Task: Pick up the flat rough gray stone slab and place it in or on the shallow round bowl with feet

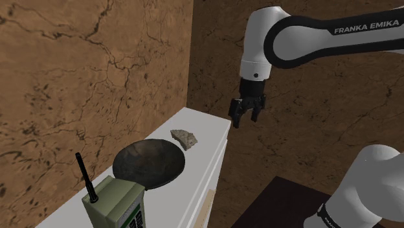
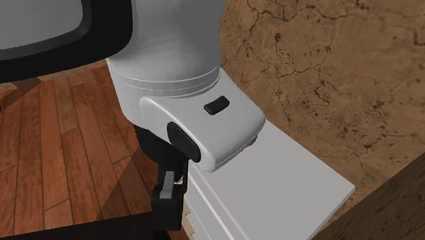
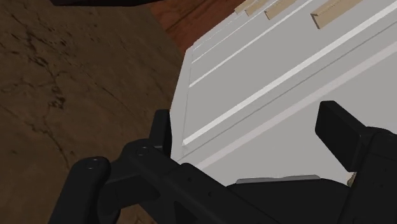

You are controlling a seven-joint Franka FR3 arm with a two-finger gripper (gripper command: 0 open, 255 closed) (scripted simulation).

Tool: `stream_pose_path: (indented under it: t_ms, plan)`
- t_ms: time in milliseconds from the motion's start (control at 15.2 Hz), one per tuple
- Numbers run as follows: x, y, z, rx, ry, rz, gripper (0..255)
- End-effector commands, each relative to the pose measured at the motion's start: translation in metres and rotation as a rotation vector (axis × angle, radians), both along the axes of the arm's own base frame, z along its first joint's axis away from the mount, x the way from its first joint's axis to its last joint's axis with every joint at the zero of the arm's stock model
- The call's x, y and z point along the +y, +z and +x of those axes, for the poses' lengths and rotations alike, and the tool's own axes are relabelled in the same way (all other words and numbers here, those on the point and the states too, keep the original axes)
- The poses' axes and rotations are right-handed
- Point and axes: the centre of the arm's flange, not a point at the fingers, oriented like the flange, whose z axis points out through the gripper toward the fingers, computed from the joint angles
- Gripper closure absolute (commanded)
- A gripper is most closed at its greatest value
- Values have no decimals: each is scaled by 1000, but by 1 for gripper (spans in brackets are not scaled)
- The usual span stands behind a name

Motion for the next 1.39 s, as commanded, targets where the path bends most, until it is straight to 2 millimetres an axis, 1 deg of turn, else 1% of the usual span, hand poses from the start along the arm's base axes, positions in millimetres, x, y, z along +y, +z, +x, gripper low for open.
stream_pose_path:
  t_ms: [0,726,858,1320]
  plan:
    - [22,-7,16,-9,-9,-3,0]
    - [137,-37,96,-57,-52,-28,0]
    - [156,-42,110,-65,-59,-32,0]
    - [154,-79,109,-65,-59,-32,0]
